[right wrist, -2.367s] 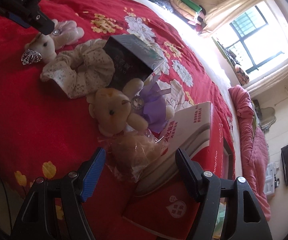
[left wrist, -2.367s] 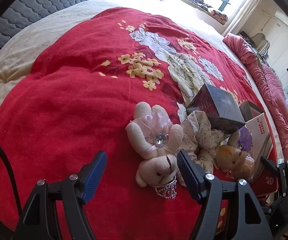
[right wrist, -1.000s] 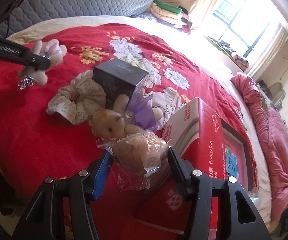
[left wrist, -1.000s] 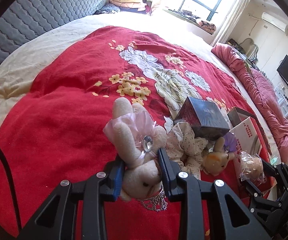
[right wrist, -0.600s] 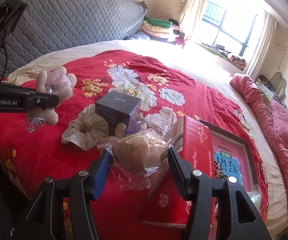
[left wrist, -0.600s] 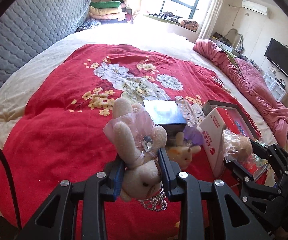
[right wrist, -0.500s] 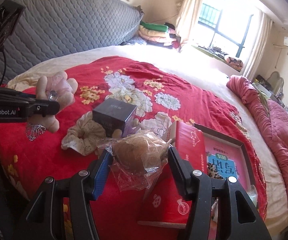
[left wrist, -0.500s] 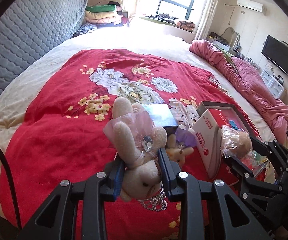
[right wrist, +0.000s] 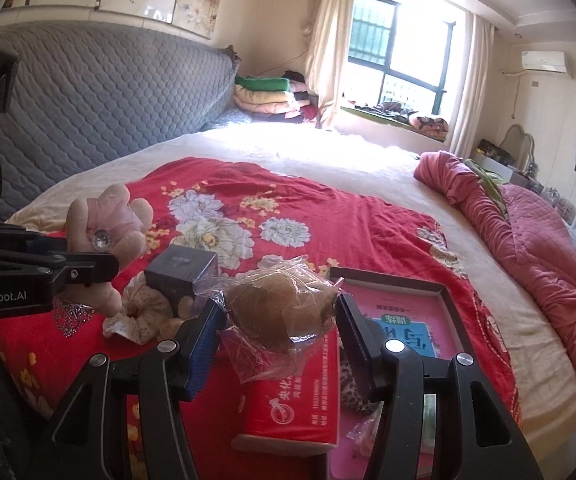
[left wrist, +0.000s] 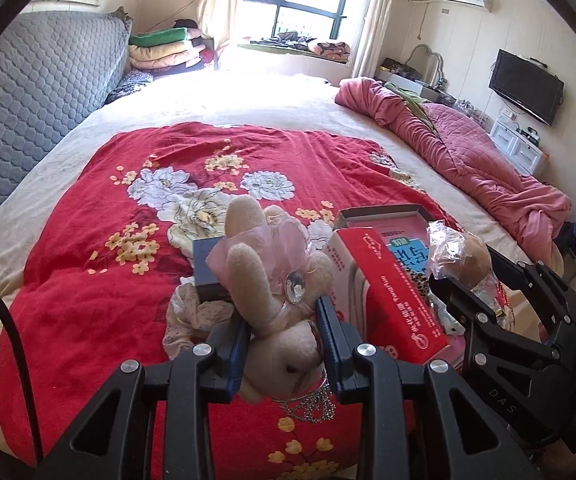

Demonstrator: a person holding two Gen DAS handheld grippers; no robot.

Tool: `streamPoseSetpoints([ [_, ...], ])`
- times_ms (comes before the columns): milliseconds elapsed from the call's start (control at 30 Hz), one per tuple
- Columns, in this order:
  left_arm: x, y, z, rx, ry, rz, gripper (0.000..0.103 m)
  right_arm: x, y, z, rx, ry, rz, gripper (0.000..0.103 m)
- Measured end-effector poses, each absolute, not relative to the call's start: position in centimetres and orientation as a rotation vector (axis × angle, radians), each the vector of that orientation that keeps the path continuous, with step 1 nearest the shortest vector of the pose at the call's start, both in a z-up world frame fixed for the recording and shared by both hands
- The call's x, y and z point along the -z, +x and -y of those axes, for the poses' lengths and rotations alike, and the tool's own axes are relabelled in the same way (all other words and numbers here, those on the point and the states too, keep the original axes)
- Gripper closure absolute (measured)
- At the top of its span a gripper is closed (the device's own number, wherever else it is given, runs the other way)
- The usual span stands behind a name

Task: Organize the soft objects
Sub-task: 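Carry the bunny plush and the bun bag over the pink tray with both grippers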

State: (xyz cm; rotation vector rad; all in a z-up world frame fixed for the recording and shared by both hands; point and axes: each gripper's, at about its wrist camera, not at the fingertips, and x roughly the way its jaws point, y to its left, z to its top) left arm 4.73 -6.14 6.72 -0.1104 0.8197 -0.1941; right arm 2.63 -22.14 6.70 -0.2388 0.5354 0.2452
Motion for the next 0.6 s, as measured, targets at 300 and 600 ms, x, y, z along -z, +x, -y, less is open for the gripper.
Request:
streamPoseSetpoints([
  [300,-8.0,5.9,12.5,0.312,-0.051,-0.821,0.070,-8.0,2.9,28.9,-0.091,-0.139,-0.514,0.045],
  [600,-8.1,7.7,19.9,0.443,0.003,-0.848,0.070,-7.8,3.2,38.0,0.117,-0.036,-0.530,0.045],
])
